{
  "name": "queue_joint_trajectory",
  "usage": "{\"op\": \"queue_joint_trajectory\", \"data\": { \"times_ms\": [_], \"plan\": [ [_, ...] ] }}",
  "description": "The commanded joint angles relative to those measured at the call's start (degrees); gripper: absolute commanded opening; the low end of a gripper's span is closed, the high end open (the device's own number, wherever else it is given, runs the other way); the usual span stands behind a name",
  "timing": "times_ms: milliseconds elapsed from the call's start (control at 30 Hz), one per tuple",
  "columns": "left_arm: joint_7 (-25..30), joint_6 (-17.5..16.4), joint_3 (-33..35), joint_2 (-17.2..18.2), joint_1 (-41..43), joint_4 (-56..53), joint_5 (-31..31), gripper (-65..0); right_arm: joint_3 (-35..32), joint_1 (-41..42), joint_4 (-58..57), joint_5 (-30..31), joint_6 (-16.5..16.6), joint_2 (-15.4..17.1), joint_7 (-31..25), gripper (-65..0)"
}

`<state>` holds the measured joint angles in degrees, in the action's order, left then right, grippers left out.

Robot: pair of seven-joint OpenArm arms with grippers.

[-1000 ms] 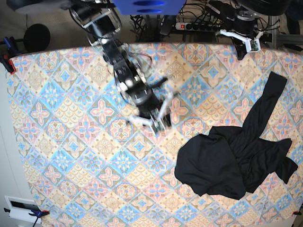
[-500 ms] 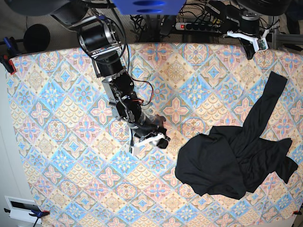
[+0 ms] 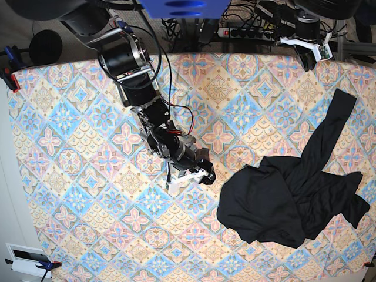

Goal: Layout the t-shirt on the table in an organized manner, then fold the t-shirt properly
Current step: 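Reach the right gripper to the black shirt and grasp its edge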

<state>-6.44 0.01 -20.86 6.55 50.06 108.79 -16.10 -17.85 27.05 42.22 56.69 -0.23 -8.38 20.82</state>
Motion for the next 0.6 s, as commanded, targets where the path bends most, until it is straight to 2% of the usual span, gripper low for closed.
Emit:
{"op": "queue_joint_trajectory", "data": {
  "times_ms": [0, 100, 300, 567],
  "plan": [
    [1.47, 0.03, -0.28, 0.18, 0.79, 0.88, 0.14, -56.8, -1.8, 1.48, -0.06, 0.33, 0.19, -0.62, 0.41, -36.7],
    [1.47, 0.03, -0.63, -1.49, 0.71, 0.88, 0.14, -56.8, -6.99, 1.48, -1.38, 0.33, 0.19, -0.62, -0.03, -36.7],
    [1.47, 0.03, -0.54, -1.75, 0.88, 0.79, 0.23, -56.8, -14.81, 3.85, -1.56, 0.33, 0.19, -0.62, -0.03, -36.6],
    [1.47, 0.03, -0.63, -2.11, 0.97, 0.88, 0.14, -56.8, -14.99, 7.72, -6.57, 0.33, 0.19, -0.62, 0.5, -36.6]
  ]
}}
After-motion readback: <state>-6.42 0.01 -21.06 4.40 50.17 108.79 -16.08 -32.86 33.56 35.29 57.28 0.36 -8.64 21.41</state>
